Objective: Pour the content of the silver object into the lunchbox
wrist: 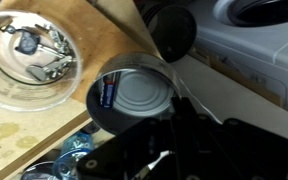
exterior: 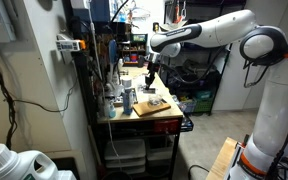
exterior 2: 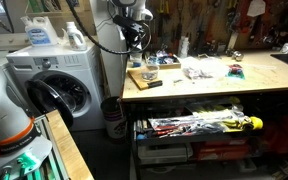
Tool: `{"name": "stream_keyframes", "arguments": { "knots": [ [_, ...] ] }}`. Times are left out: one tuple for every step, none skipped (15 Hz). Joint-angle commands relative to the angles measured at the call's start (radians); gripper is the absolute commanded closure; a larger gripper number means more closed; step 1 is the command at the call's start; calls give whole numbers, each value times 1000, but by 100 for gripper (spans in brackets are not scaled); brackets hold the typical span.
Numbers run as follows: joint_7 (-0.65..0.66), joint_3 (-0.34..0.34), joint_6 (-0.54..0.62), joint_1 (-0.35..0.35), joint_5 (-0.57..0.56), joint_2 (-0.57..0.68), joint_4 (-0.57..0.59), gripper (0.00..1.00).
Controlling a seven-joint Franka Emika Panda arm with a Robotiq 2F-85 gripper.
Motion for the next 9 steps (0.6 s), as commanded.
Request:
{"name": "stream_keyframes", "arguments": {
  "knots": [
    [-66,-14,-115,-40,170,32,30,99],
    [-73,-22,-143,-51,204,40,31,99],
    [-79,-29,-153,-60,231,45,27,99],
    [-92,-37,-169,-72,264,47,24,99],
    [-111,-46,-181,-85,296,51,20,99],
    [-130,-55,-192,-97,329,52,16,99],
    [-157,-65,-209,-112,366,52,15,99],
    [-182,-74,-220,-124,398,55,12,99],
    [-210,-85,-243,-136,426,57,13,99]
  ]
}}
